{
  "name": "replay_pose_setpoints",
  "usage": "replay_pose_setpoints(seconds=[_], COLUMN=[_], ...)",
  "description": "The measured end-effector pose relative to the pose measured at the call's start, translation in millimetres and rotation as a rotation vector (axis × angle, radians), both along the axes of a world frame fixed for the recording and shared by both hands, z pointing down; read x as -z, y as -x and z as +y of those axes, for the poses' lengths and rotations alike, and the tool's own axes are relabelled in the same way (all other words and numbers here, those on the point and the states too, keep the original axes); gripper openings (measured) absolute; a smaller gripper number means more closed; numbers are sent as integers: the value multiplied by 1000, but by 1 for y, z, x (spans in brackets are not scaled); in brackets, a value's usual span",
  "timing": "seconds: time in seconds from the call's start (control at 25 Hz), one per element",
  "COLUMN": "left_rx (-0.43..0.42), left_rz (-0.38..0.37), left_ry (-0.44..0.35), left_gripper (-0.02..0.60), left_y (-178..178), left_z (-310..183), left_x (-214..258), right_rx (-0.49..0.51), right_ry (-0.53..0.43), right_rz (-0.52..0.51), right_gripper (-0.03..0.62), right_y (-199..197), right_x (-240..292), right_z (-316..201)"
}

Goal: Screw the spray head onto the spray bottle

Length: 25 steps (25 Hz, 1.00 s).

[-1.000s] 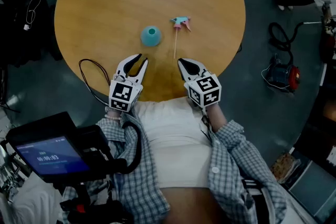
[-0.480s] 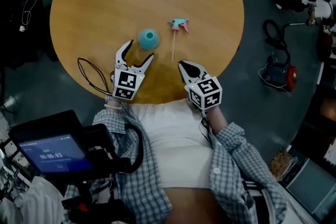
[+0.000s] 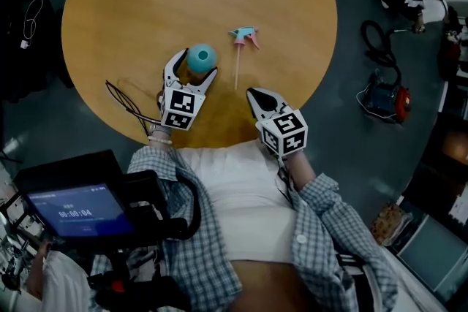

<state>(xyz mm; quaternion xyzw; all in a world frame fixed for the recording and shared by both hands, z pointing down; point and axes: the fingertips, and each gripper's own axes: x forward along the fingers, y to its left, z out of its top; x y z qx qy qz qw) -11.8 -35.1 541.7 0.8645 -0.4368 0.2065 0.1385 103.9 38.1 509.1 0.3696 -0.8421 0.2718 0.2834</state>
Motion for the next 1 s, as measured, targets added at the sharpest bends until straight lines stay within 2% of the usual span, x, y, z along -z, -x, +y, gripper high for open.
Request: replay_pose_setpoints(seconds=[0.36, 0.52, 0.72, 0.88, 1.0], left_rx=[23, 18, 6, 8, 7], left_rz=[5, -2, 0, -2, -4], left_ry=[-23, -24, -21, -28, -20], left_gripper=[370, 370, 370, 370, 370], left_y=[2, 2, 0, 0, -1], left_z=[-14, -13, -9, -8, -6], left_x=[12, 14, 7, 7, 6], right_rx=[-14, -2, 28, 70, 129], right_ry=[3, -27, -88, -61, -56], right_rz=[0, 6, 71, 123, 165], right_gripper=[-8, -8, -8, -3, 59], right_y=[-3, -4, -14, -22, -23], right_x=[1, 3, 7, 3, -1], right_z=[1, -9, -48, -89, -117])
